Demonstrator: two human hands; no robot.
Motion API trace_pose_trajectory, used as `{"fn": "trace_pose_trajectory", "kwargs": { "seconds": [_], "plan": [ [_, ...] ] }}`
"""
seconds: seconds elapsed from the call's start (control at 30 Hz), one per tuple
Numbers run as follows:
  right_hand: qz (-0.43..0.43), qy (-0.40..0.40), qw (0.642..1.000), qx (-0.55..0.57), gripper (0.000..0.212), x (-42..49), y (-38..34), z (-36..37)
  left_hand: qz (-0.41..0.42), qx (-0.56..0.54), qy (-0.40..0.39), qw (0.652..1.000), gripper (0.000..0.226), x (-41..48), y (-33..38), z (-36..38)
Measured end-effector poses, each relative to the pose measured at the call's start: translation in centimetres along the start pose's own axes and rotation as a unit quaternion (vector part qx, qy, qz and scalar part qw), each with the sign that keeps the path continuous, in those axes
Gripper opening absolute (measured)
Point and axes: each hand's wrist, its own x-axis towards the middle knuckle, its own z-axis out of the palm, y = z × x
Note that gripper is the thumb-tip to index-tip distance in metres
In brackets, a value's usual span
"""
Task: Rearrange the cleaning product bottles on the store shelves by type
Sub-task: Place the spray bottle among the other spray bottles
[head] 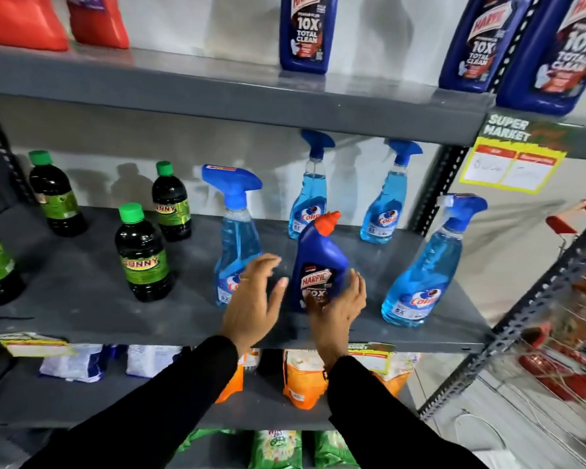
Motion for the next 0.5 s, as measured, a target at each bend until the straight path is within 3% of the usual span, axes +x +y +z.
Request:
{"fn": "trace_pose_trajectory", "kwargs": {
  "seconds": [0.1, 0.17, 0.27, 0.37, 0.5],
  "plan": [
    [0.069, -0.119, 0.982, 0.132, 0.060, 1.8, 0.1, -1.2, -0.154, -0.100, -0.096, 0.978, 0.054, 2.0, 1.2, 3.1],
    [0.084, -0.141, 0.980, 0.114, 0.051, 2.4, -0.1, -1.5, -0.213, -0.068, -0.102, 0.969, 0.048, 3.2, 1.0, 4.3],
    [0.065, -0.120, 0.988, 0.070, 0.047, 1.9, -0.2, -1.9, -0.218, -0.048, -0.083, 0.971, 0.036, 3.6, 1.3, 4.2],
    [0.037, -0.127, 0.986, 0.101, 0.051, 0.4, -1.4, -2.7, -0.191, -0.054, -0.057, 0.978, 0.034, 2.5, 2.7, 3.2],
    [-0.072, -0.102, 0.981, 0.146, 0.051, -1.3, -4.6, -4.8, -0.134, -0.067, 0.076, 0.986, 0.038, 1.7, 7.1, 1.5]
  ]
}}
